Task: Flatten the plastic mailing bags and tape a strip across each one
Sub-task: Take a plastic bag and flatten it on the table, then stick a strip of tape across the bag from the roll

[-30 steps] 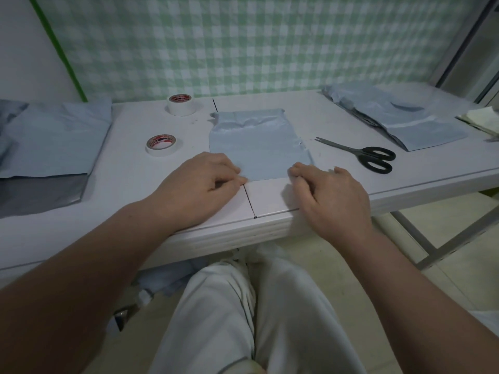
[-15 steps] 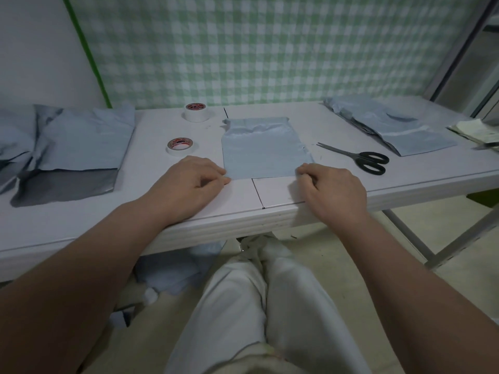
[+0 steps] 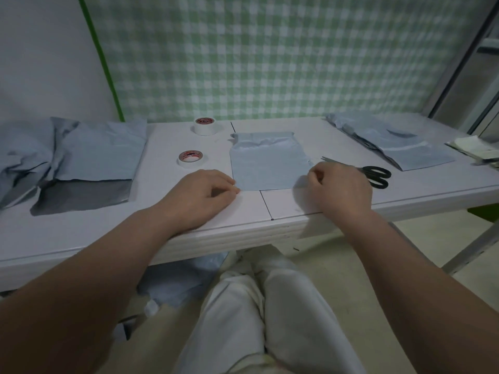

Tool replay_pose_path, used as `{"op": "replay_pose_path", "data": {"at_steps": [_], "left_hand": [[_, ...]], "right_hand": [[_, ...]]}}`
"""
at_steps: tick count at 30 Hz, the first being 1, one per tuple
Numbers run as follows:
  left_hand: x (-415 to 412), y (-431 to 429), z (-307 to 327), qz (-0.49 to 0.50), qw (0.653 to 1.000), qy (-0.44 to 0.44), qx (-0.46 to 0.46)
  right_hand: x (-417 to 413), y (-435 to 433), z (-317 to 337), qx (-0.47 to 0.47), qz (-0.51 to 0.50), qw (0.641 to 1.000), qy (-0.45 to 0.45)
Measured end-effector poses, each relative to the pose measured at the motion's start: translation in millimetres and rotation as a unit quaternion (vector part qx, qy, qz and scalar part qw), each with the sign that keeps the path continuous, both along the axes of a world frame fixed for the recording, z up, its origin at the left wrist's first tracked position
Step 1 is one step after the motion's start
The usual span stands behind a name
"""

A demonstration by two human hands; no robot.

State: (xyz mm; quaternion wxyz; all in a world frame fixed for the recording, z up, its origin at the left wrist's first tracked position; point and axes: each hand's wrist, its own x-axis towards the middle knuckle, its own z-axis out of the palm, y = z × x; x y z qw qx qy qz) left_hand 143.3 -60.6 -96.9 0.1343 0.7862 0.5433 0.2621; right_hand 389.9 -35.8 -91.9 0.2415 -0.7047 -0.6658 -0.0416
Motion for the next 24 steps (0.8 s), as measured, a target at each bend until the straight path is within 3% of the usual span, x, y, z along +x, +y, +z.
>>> {"op": "replay_pose_path", "data": {"at_steps": [5, 9, 12, 14, 16, 18, 20, 21, 24], "left_hand": [[-20, 34, 3, 0.123, 0.987, 0.031, 0.096], [-31, 60, 10, 0.259, 0.954, 0.153, -0.012], [-30, 75, 17, 0.262, 0.934, 0.237, -0.053], [-25, 84, 24, 0.235, 0.944, 0.225, -0.053], [-17, 91, 33, 0.209, 0.97, 0.108, -0.053], [-4, 93, 44, 0.149, 0.971, -0.155, -0.105], [8, 93, 53, 0.063, 0.895, -0.397, -0.194], [13, 95, 54, 0.033, 0.854, -0.468, -0.224], [23, 105, 50, 0.025, 0.787, -0.569, -0.235]], "right_hand": [[-5, 19, 10, 0.026, 0.009, 1.0, 0.006], [-19, 41, 23, 0.038, 0.063, 0.995, 0.065], [-32, 61, 33, 0.022, 0.118, 0.987, 0.103], [-41, 75, 37, 0.016, 0.161, 0.981, 0.106], [-51, 88, 42, -0.006, 0.206, 0.969, 0.138], [-59, 99, 48, -0.054, 0.247, 0.941, 0.224], [-66, 108, 51, -0.123, 0.291, 0.887, 0.337], [-67, 112, 52, -0.158, 0.307, 0.854, 0.389], [-65, 125, 50, -0.201, 0.342, 0.794, 0.461]]}}
